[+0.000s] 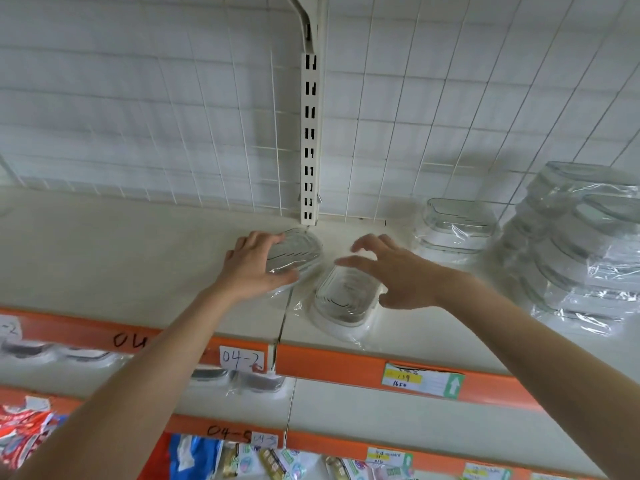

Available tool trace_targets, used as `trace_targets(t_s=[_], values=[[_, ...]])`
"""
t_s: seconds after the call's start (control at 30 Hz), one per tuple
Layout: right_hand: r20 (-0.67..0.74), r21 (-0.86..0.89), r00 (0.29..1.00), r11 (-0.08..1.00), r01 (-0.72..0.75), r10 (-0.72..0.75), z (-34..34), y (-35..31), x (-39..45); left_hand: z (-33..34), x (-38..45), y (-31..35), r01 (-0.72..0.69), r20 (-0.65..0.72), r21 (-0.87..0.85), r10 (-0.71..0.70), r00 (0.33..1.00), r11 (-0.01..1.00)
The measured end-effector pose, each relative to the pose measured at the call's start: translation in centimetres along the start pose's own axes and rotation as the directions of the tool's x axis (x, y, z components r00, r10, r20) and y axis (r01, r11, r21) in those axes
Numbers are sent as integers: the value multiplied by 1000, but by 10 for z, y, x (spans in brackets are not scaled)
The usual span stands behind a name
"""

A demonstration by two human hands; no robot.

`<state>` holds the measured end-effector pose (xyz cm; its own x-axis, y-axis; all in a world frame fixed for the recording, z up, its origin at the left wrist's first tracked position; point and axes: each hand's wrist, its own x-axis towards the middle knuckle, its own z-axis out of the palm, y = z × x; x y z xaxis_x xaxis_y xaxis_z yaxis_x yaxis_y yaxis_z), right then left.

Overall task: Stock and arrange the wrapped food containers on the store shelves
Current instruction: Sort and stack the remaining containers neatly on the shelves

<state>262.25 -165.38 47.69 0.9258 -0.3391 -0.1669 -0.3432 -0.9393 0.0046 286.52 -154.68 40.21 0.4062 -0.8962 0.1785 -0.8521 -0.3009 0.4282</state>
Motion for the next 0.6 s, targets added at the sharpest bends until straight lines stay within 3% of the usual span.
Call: trace_targets(t_s=[0.1, 0.27, 0.4, 0.53, 0.6], values=[[109, 26, 993, 999, 46, -49, 11, -8, 6, -1, 2, 1, 17, 45, 93, -22, 999, 995], [-59, -119, 994, 988, -103, 96, 17, -1, 0, -3, 6, 2, 37, 82, 143, -49, 995, 989], [-53, -203, 971, 950, -238, 232, 20, 14, -18, -3, 13, 10, 25, 121, 140, -42, 992, 990], [57, 48, 970, 970, -239, 236, 20, 27, -35, 5, 16, 30, -17, 150, 76, 6, 989, 997], [42, 153, 970, 958, -242, 239, 10, 37, -43, 9, 17, 37, -46, 166, 24, 41, 985, 999]])
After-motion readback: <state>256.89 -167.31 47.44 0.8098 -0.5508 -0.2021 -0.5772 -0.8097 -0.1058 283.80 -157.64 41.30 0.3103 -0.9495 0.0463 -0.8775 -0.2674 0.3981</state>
